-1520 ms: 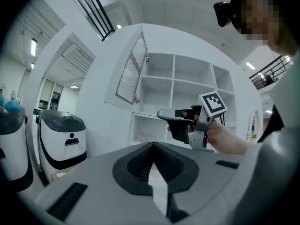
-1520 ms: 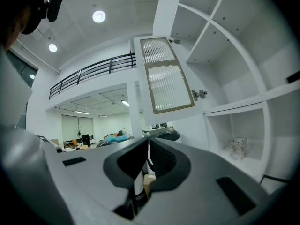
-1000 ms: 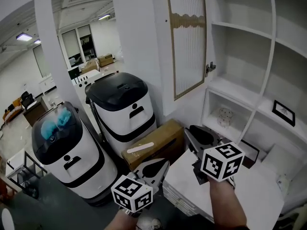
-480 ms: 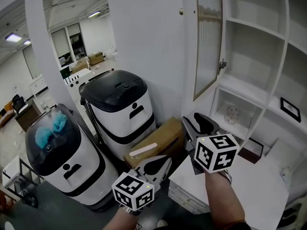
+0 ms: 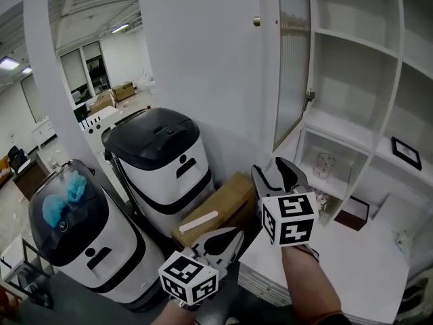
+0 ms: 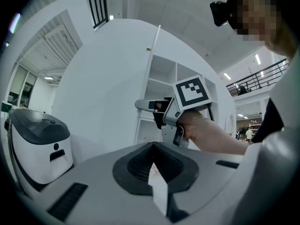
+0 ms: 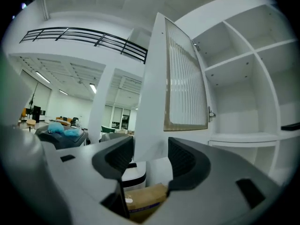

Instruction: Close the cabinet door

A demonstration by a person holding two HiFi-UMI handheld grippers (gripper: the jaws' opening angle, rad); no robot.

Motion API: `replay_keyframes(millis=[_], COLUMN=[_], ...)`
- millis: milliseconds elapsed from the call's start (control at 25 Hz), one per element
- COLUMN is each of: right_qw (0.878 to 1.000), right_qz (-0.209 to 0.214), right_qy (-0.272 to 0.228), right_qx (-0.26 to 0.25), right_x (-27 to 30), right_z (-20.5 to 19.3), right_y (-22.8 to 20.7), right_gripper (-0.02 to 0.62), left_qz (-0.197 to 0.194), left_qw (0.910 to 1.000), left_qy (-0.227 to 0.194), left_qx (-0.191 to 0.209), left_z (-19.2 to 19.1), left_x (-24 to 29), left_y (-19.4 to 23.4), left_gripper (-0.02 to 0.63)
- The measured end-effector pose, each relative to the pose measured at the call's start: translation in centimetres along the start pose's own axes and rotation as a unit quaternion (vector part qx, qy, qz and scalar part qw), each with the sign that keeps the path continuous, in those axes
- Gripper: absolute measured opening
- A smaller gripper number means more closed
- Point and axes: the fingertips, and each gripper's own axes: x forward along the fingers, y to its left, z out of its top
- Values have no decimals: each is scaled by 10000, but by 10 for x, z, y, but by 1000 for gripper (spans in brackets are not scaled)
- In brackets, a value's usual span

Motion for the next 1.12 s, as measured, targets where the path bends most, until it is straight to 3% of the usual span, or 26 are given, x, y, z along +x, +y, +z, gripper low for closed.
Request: replay_keyframes(millis=[640, 1120], right_qw=[9993, 9981], right_qz=[234, -263], right_qy=[123, 168], right_qx=[256, 538], right_x=[-26, -86], right_z=[-4, -12], right_y=[-20, -74], right_gripper=[218, 215], left_qz=[-446, -1194], left_qw=[9989, 9924], left_qy=[78, 262], left_qx=[-110, -115], left_z=[-8, -18], left_x=[24, 59], left_y=[-7, -47], left_gripper=[2, 2])
